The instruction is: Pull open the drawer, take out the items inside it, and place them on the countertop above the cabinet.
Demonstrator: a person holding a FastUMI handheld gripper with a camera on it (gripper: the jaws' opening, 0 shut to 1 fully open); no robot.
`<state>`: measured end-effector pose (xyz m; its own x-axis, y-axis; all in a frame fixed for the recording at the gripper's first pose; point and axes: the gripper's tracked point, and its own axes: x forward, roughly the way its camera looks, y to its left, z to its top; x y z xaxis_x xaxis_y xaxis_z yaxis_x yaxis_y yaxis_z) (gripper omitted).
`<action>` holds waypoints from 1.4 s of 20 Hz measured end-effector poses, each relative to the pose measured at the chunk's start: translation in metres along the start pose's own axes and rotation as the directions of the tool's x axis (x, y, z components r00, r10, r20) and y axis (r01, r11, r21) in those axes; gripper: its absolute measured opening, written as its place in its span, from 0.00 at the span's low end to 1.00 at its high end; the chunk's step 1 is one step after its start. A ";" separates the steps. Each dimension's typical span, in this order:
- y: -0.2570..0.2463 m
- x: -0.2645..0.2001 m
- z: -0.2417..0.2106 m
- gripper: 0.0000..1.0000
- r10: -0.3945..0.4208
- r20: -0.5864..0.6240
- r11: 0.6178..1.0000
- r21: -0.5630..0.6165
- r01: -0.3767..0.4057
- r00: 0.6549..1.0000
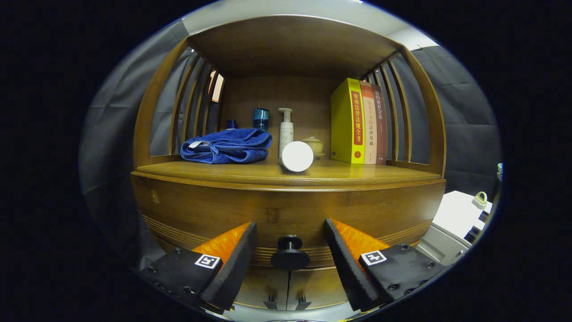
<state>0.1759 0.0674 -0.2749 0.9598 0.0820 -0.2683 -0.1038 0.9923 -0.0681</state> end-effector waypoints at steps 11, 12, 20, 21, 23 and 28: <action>-0.016 -0.045 0.044 0.97 -0.027 0.083 1.000 0.018 0.025 0.996; -0.017 -0.054 0.053 0.97 -0.027 0.094 0.999 0.020 0.025 0.995; -0.044 -0.128 0.114 0.97 -0.076 0.184 0.997 0.025 0.073 0.980; -0.047 -0.138 0.122 0.97 -0.084 0.196 0.996 0.022 0.081 0.977; -0.048 -0.155 0.135 0.97 -0.077 0.206 0.997 0.028 0.073 0.975; -0.054 -0.184 0.156 0.97 -0.058 0.243 0.998 0.048 0.048 0.968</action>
<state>0.0455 0.0129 -0.0715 0.9987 0.0446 -0.0228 -0.0454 0.9984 -0.0349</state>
